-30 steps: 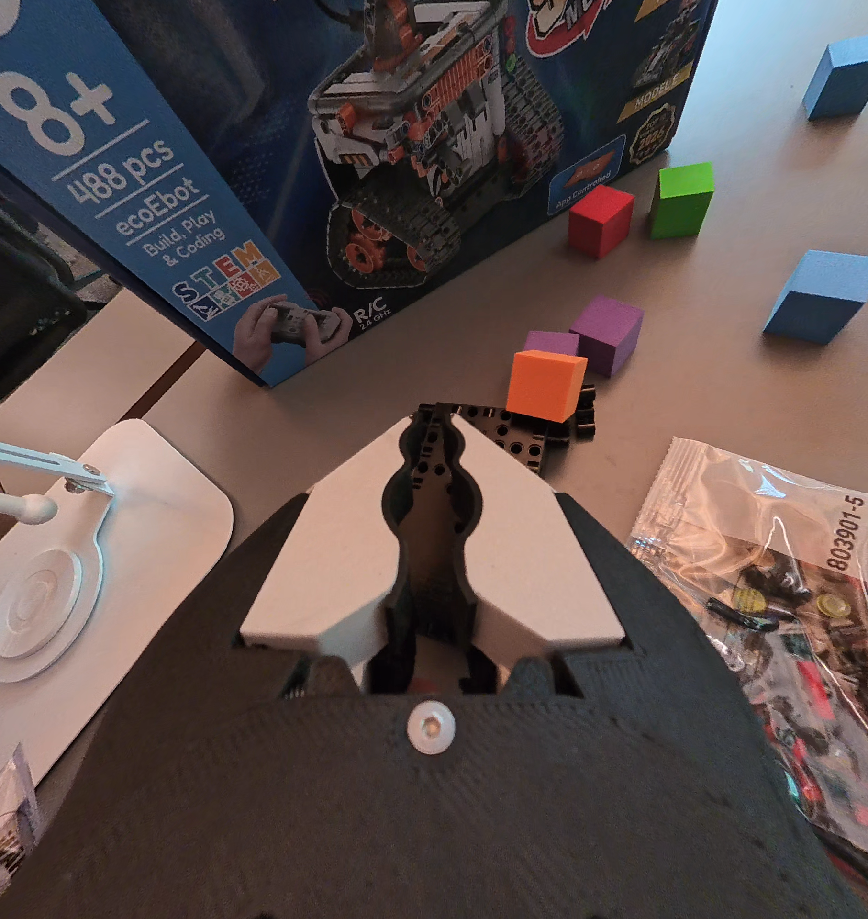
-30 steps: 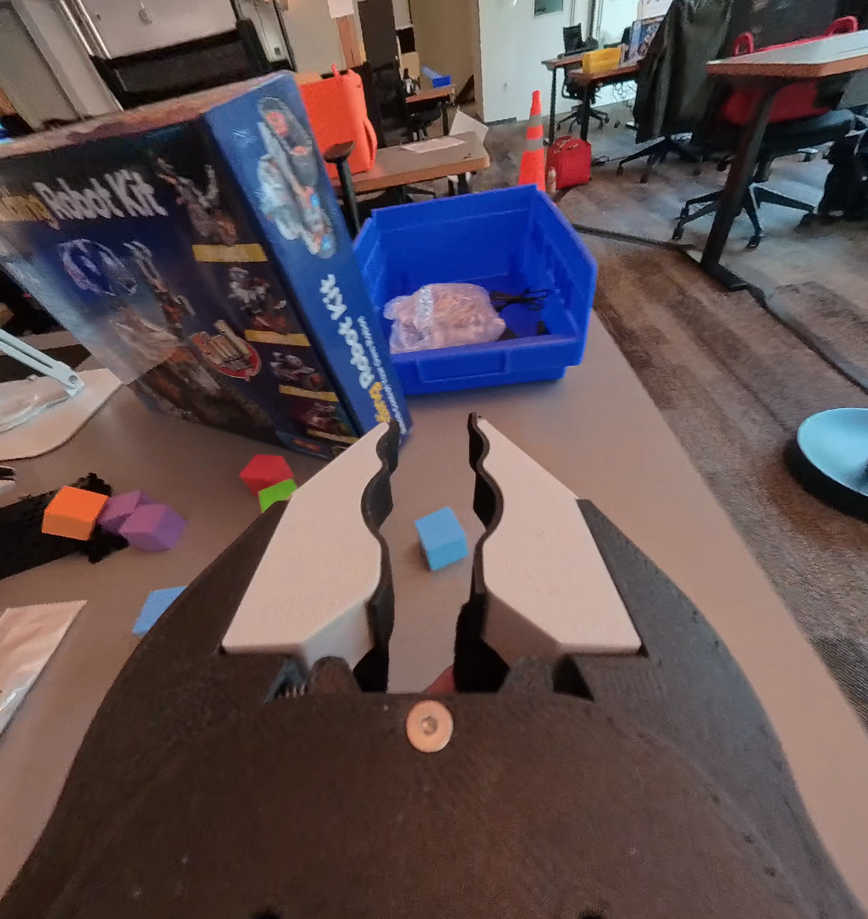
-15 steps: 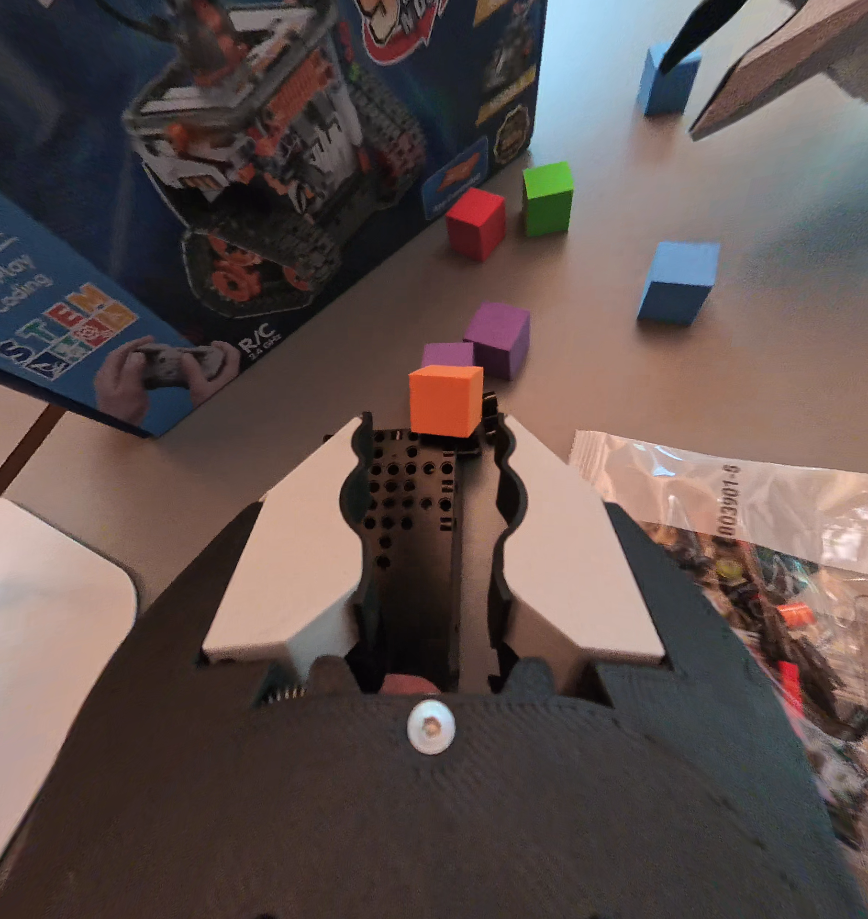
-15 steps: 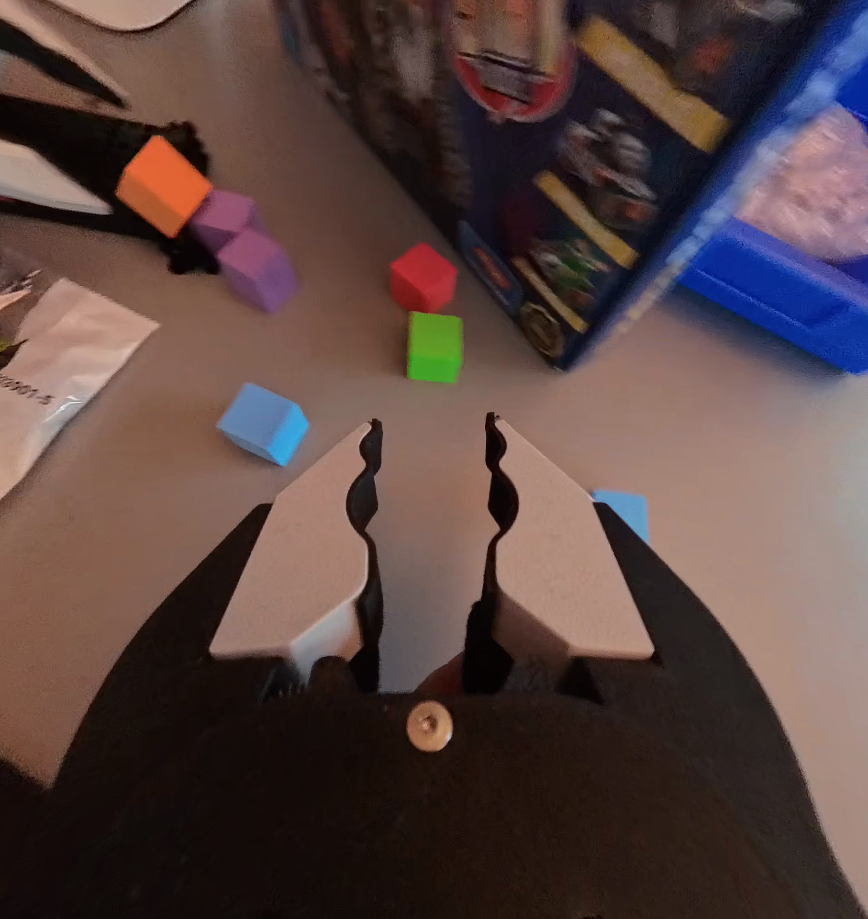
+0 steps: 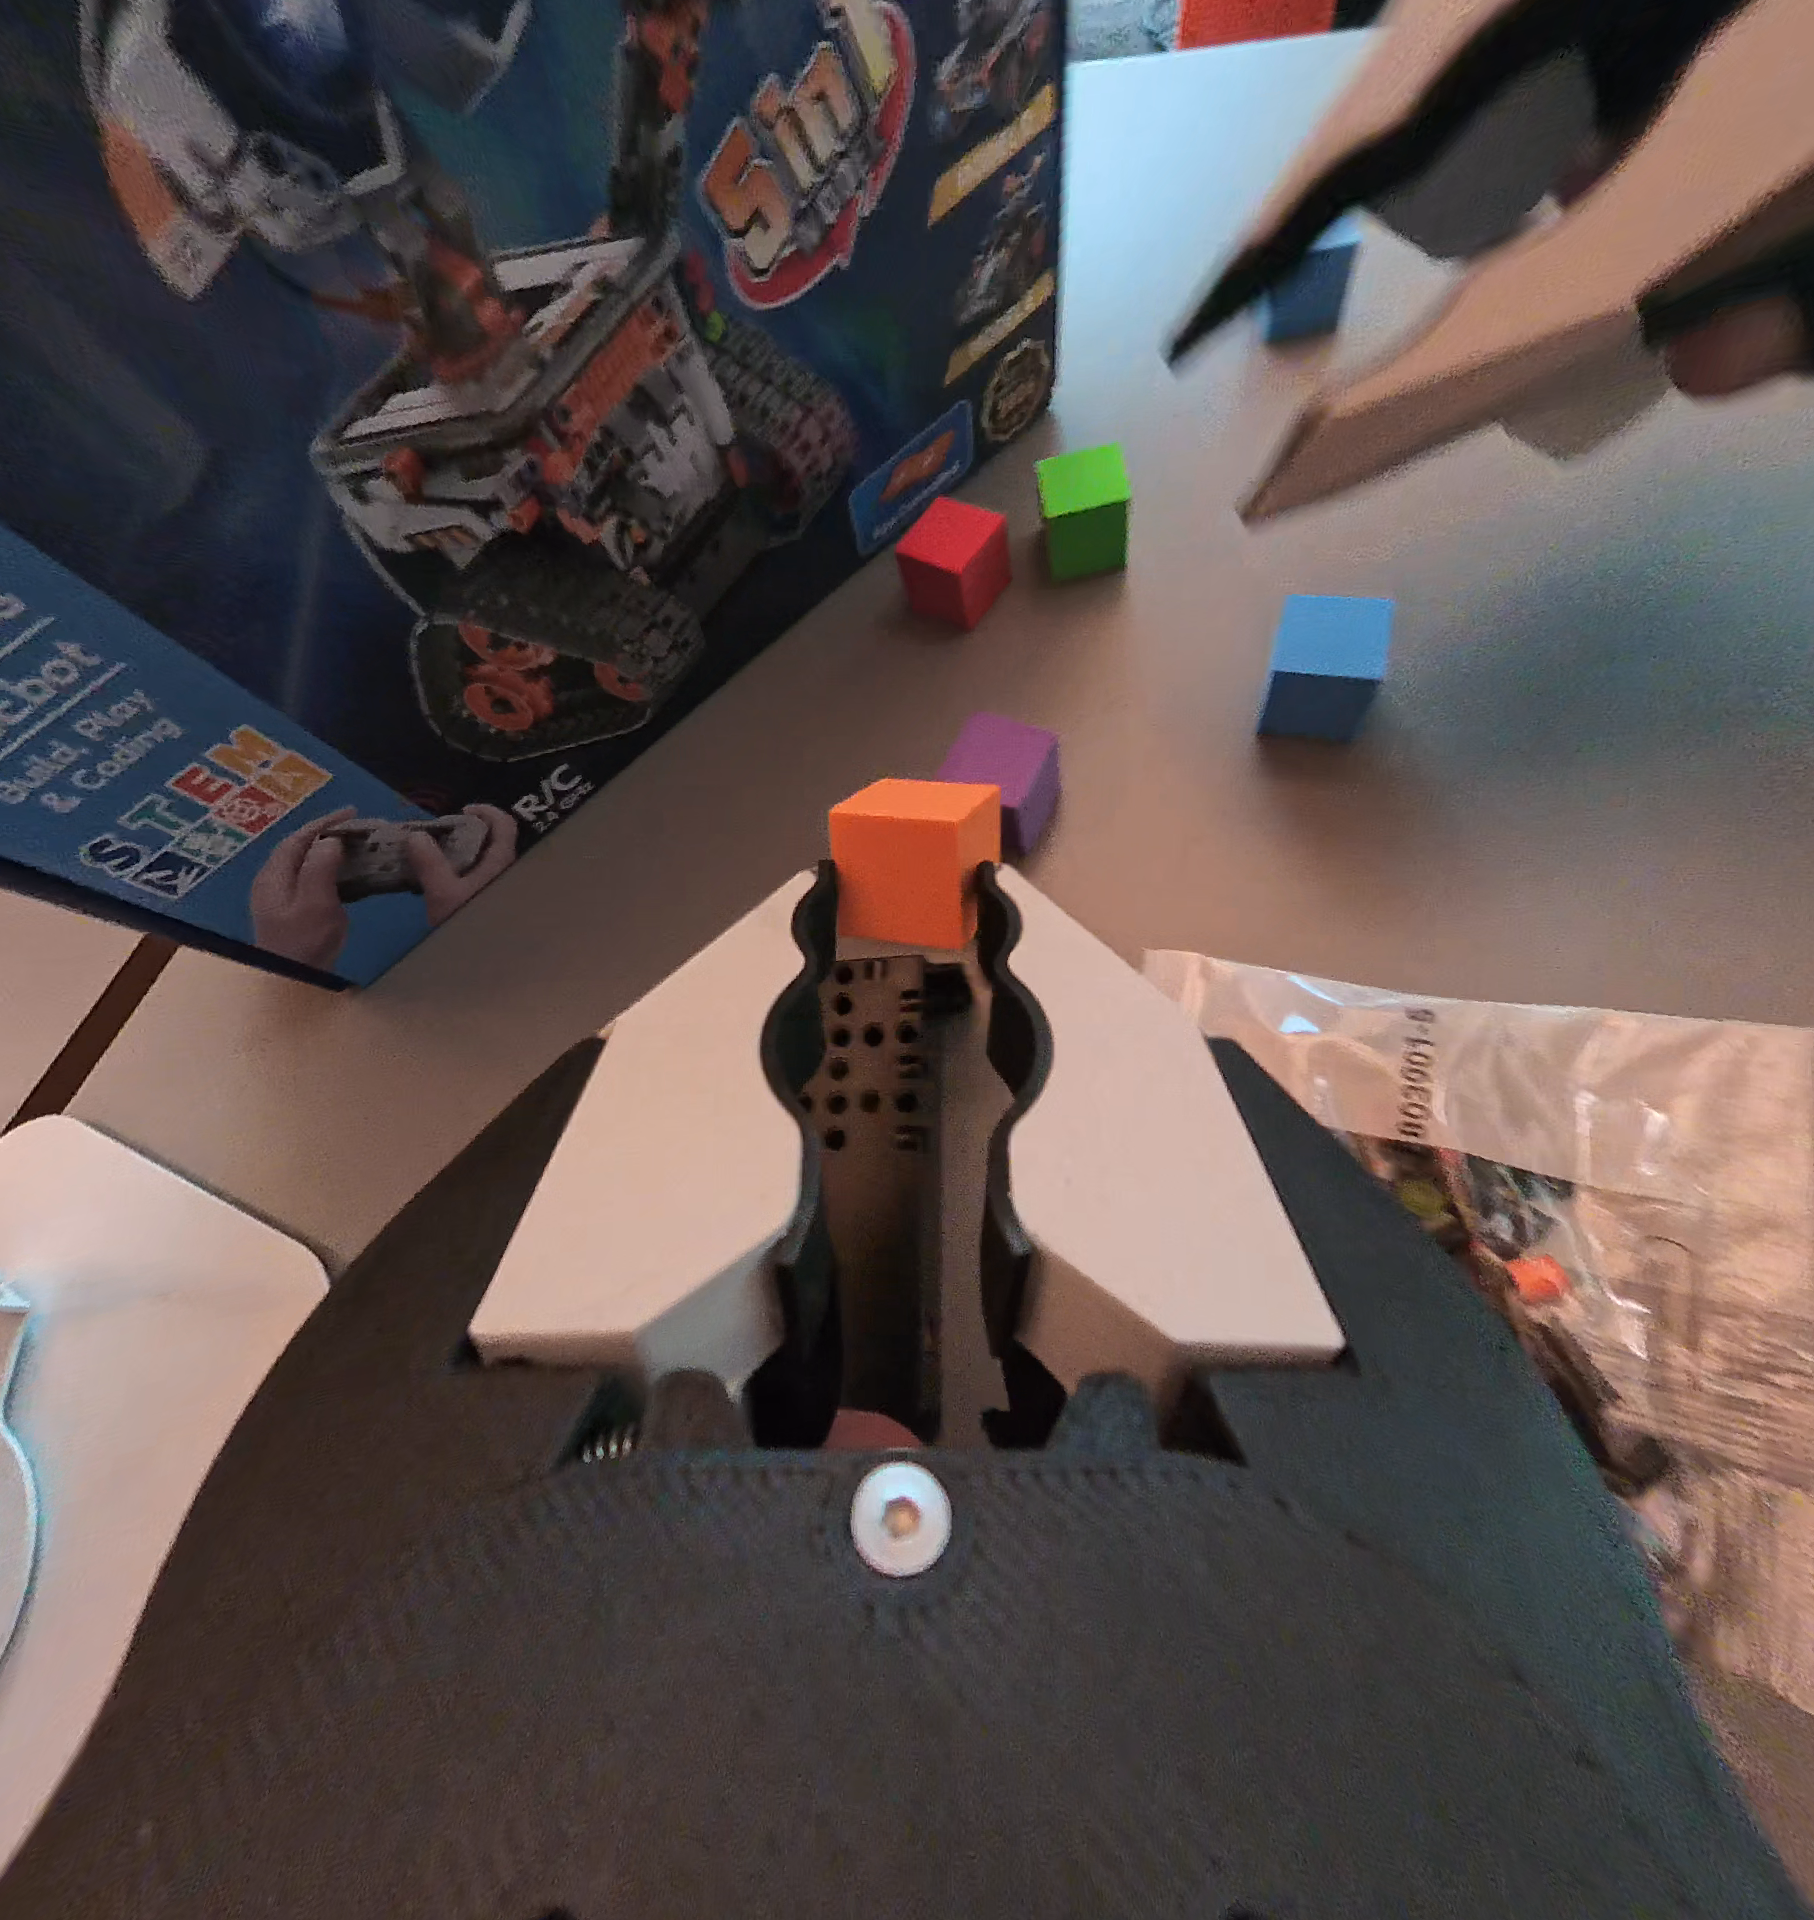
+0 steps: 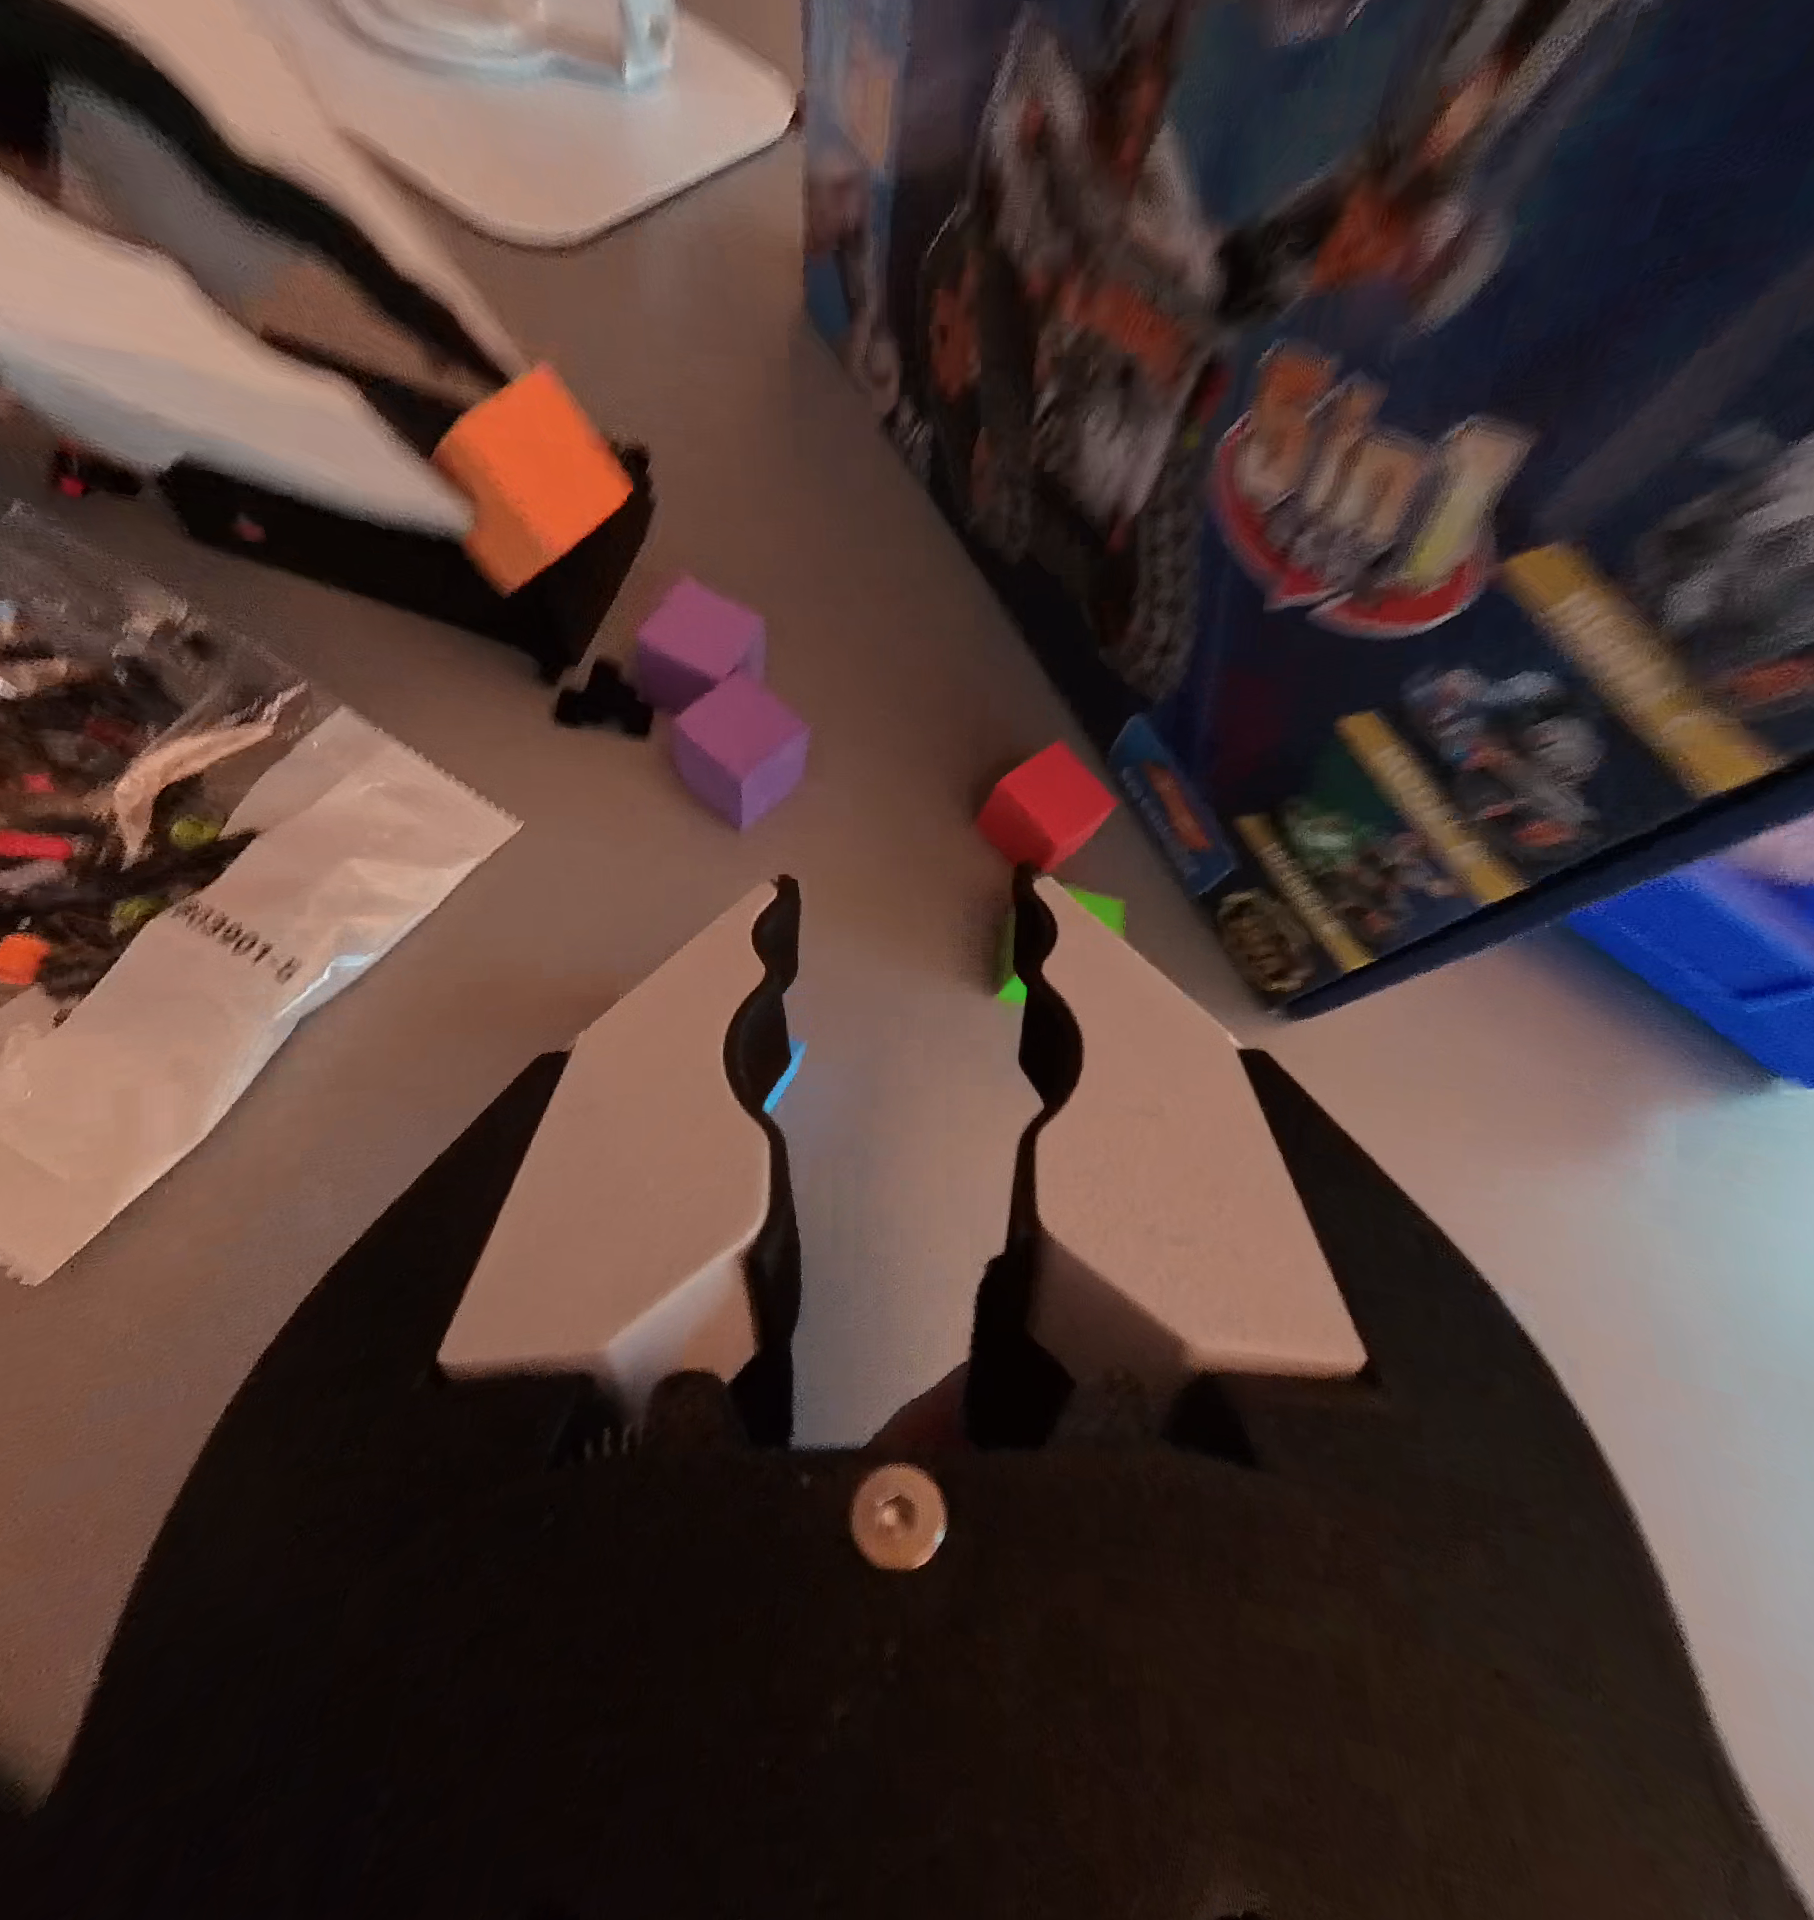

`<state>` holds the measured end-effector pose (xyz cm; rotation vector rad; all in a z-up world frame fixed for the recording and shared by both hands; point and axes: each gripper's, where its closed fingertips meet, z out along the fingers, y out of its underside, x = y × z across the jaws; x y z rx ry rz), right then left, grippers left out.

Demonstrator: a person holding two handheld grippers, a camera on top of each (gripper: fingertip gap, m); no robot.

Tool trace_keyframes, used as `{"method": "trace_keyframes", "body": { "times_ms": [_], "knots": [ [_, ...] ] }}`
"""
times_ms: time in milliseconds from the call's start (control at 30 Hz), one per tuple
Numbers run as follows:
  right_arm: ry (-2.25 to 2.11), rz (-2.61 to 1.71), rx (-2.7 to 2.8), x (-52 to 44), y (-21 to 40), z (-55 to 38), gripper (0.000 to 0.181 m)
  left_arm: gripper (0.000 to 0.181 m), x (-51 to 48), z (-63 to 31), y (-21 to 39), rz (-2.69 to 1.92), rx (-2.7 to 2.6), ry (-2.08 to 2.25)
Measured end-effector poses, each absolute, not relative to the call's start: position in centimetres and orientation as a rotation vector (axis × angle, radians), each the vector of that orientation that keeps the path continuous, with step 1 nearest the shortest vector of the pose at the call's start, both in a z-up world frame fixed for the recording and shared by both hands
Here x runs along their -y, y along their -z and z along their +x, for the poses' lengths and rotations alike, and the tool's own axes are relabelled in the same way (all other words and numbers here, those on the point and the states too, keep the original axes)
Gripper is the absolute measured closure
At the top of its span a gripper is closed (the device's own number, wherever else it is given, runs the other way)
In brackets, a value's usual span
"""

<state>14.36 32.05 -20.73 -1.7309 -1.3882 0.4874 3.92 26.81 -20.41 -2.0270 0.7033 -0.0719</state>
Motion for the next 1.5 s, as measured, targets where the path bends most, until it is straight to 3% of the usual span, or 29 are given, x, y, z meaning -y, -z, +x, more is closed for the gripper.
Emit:
{"method": "trace_keyframes", "body": {
  "times_ms": [167, 400, 667, 900, 1033, 1233, 1500],
  "knots": [
    [-0.517, -1.636, 1.285, -34.5, 15.3, 15.3, 0.136, 0.156, -24.9, 6.4, 21.6, -2.051, -0.872, 0.045],
    [-0.492, -1.63, 1.636, -30.6, 19.1, 13.8, 0.13, 0.156, -23.1, 8.0, 22.1, -2.067, -1.009, 0.029],
    [-0.579, -1.539, 1.465, -32.9, 14.0, 13.9, 0.122, 0.155, -21.7, 7.0, 22.2, -2.094, -1.054, -0.013],
    [-0.537, -1.532, 1.705, -29.0, 17.1, 12.6, 0.123, 0.156, -20.4, 4.3, 18.1, -2.058, -0.974, -0.058],
    [-0.478, -1.523, 1.816, -26.9, 19.4, 11.7, 0.124, 0.156, -17.4, -1.0, 16.2, -2.108, -0.911, -0.177],
    [-0.535, -1.512, 1.826, -25.2, 20.5, 10.7, 0.127, 0.156, -10.4, -17.2, 14.1, -2.365, -0.636, -0.397],
    [-0.539, -1.524, 1.859, -24.1, 22.3, 9.3, 0.127, 0.156, -6.6, -27.3, 20.6, -2.668, -0.378, -0.382]
  ]
}}
